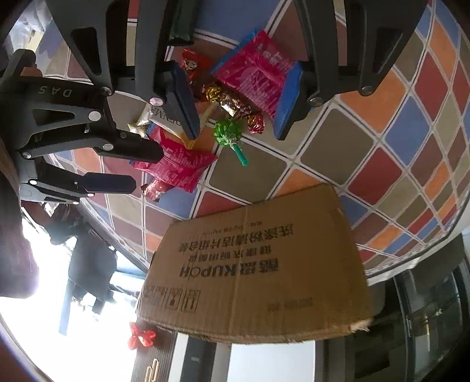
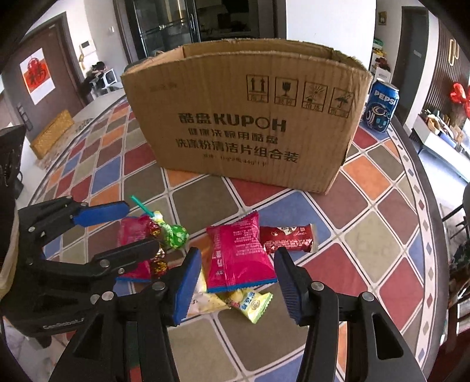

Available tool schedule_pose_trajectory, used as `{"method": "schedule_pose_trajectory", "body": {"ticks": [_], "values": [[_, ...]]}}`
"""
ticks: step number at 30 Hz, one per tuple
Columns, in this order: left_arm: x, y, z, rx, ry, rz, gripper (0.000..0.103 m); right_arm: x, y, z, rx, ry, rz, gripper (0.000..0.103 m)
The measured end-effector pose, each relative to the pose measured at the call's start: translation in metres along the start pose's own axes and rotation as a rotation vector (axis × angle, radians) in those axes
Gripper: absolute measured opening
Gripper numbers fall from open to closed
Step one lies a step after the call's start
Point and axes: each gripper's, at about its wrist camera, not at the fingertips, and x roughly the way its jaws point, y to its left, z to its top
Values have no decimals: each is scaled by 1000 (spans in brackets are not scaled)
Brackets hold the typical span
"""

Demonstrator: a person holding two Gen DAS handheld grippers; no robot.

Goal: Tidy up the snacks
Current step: 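Grasp the pink candy bag with the right tool while the left tool grasps the green candy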

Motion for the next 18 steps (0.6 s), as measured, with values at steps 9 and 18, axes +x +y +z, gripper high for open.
{"method": "schedule_pose_trajectory", "body": {"ticks": [9, 18], "values": [[23, -1, 7, 21, 50, -47, 38, 15, -4, 2, 10, 26, 10, 52], [39, -2, 5, 14, 88, -57, 28, 29, -10, 0, 41, 62, 50, 52]]}}
